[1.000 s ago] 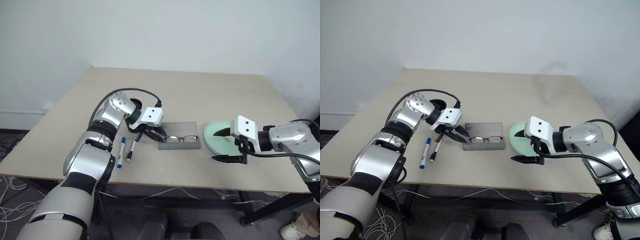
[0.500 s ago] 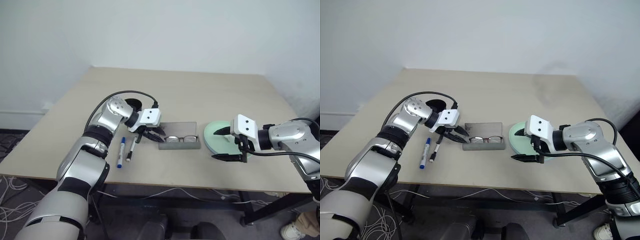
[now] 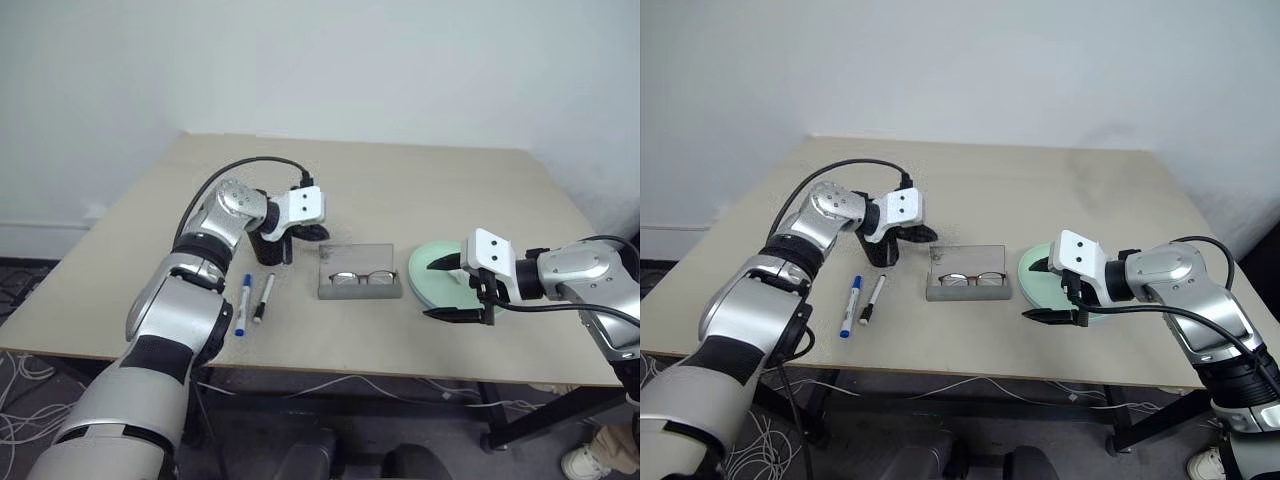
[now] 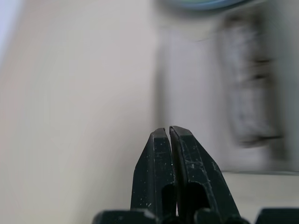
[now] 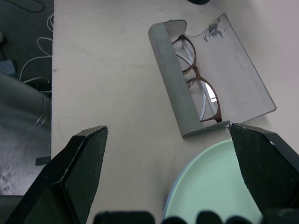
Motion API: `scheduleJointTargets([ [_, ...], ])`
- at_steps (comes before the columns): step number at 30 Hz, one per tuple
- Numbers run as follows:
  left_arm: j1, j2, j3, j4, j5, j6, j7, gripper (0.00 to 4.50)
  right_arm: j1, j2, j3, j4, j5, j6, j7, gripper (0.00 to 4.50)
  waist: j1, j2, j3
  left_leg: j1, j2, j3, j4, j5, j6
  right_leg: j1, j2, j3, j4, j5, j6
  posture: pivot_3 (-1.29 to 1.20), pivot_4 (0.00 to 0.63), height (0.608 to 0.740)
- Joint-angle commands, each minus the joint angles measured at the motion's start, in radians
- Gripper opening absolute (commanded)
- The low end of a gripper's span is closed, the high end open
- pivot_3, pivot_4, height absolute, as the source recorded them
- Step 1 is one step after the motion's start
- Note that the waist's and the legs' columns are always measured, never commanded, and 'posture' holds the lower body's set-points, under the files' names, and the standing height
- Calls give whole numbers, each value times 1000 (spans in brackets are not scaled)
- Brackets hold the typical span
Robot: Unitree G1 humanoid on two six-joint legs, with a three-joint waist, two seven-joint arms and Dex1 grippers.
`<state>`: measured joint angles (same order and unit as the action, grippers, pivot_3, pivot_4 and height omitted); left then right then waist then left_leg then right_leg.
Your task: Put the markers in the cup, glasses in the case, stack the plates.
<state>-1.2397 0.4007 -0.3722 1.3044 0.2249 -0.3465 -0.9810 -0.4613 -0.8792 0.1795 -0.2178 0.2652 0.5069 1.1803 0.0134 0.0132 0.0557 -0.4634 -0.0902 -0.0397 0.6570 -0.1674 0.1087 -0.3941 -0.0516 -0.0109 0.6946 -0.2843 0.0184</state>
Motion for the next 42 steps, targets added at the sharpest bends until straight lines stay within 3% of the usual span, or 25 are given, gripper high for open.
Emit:
scheduleJointTargets([
  [1,-37,-28,5,26,64,48,203,14,-31,-3,-16,-20,1,4,-3,4500,1,0,0,0,0,0,0,0,0,0,0,0,0,0,1,0,0,709],
  [8,6,-67,-8,48,161,53,370,14,-21,-6,-24,-45,9,23,-10,4500,0,0,0,0,-1,-1,1,0,0,0,-1,1,0,1,1,0,0,709],
  [21,52,-112,8,49,207,27,382,14,-12,-7,-30,-72,20,49,-21,4500,0,0,0,0,-2,-1,0,0,0,0,-2,0,0,1,1,0,0,709],
  [42,56,-44,41,20,177,-83,14,14,-22,-3,-20,-44,10,20,-13,4500,-1,0,0,0,-2,0,-1,0,0,0,-2,0,0,1,1,0,0,709],
])
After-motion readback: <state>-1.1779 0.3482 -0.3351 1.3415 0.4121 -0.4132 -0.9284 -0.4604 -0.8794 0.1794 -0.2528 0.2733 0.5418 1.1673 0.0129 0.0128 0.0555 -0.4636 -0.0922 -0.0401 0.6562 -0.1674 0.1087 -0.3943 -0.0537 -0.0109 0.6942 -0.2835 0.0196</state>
